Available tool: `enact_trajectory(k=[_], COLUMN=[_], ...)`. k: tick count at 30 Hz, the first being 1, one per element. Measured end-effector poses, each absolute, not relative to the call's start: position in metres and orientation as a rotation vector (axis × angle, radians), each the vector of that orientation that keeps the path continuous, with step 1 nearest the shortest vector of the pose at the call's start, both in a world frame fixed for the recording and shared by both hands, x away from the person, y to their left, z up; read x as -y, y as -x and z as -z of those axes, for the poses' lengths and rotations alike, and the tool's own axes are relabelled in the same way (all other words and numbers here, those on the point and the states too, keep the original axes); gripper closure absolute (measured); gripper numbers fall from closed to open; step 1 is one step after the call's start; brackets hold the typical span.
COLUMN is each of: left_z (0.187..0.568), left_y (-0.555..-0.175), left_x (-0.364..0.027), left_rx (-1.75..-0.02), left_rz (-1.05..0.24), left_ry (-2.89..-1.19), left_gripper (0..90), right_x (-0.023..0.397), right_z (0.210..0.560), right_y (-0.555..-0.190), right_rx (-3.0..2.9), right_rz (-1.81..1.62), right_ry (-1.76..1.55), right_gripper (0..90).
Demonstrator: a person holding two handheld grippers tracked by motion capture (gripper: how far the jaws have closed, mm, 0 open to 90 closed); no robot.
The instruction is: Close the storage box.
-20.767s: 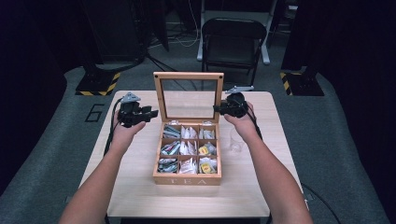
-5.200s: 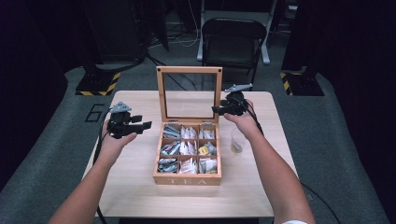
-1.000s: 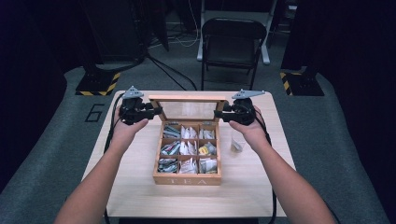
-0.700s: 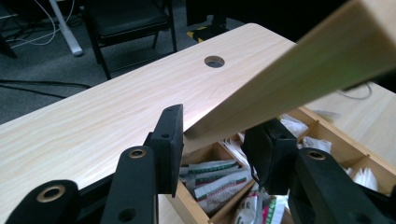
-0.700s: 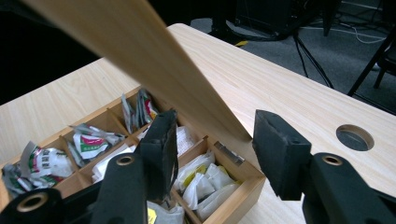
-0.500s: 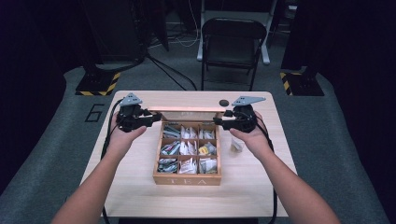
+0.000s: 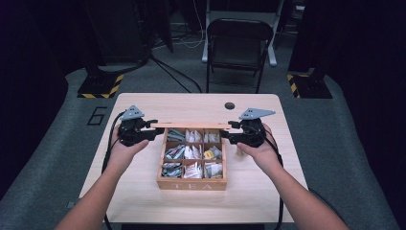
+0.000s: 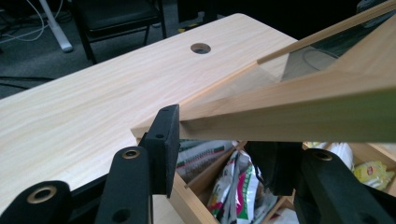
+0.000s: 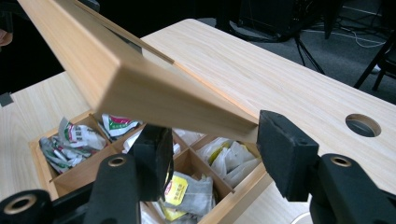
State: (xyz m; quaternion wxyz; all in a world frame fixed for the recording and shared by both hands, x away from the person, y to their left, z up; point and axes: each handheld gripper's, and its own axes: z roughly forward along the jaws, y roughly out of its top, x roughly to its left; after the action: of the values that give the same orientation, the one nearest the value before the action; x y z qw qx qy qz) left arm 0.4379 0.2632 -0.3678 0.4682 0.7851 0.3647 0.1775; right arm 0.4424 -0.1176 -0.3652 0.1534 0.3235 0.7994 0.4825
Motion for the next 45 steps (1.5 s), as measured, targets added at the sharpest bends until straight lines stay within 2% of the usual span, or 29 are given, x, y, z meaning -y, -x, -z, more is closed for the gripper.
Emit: enact_trajectory(k=[14,21,45], left_z=[0.381,0.383,0.4], left_y=[-0.424,-0.413,-0.376], left_x=[-0.264,-0.262,-0.266], left_rx=[-0.884,-0.871,-0.84], left_rz=[-0.436,-0.447,-0.46], left_ry=[-1.947,-1.949,-1.937], left_gripper=[52.4,47.7,50.2], right_x=[0.117,0.117,0.119], right_z=[0.369,0.376,0.404], right_y=[-0.419,-0.412,-0.395], right_rx=[-2.267,-2.27,-2.267], right_rz=[-1.403,-1.381,-1.387], right_ry=[-0.917,-0.907,-0.924], right_gripper=[45.8,45.7,45.8])
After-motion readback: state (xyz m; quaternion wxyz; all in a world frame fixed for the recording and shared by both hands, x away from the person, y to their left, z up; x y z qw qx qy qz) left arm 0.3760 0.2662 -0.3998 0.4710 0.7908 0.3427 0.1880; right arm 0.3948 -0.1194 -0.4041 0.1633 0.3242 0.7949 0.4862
